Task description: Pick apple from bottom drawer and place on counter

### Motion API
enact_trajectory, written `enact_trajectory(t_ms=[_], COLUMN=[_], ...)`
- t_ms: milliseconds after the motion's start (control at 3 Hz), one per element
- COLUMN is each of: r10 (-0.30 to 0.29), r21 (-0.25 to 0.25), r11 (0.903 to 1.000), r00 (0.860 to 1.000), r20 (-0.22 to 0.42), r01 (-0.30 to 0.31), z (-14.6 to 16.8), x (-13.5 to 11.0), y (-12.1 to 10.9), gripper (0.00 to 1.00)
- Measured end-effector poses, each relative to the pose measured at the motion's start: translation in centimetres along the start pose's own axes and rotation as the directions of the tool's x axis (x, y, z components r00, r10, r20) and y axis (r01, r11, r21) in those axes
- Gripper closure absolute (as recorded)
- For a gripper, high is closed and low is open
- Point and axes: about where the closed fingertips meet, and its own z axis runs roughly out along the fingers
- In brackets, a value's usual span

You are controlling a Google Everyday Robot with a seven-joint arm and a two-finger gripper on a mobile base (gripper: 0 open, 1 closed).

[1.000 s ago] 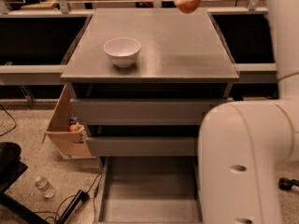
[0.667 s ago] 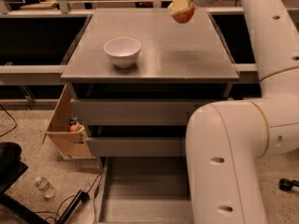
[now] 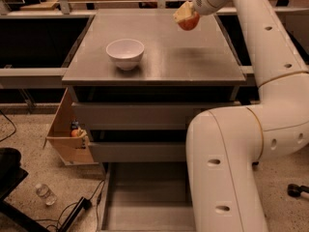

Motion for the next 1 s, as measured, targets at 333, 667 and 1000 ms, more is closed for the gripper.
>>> enact_trajectory(t_ms=[333,667,1000], r10=[0.027,0.049,0.059], r21=[0.008,0.001,0.006], r11=[0.9996,0.9988,0.9982], r00=[0.999,0.999,0.998], r20=[0.022,0.021,0.020], r01=[-0.027,-0.049,-0.059], z=[2.2,4.5,7.1], x=[-1.0,-2.0,-2.3], y=[1.0,3.2,4.5], gripper=[1.00,1.00,1.00])
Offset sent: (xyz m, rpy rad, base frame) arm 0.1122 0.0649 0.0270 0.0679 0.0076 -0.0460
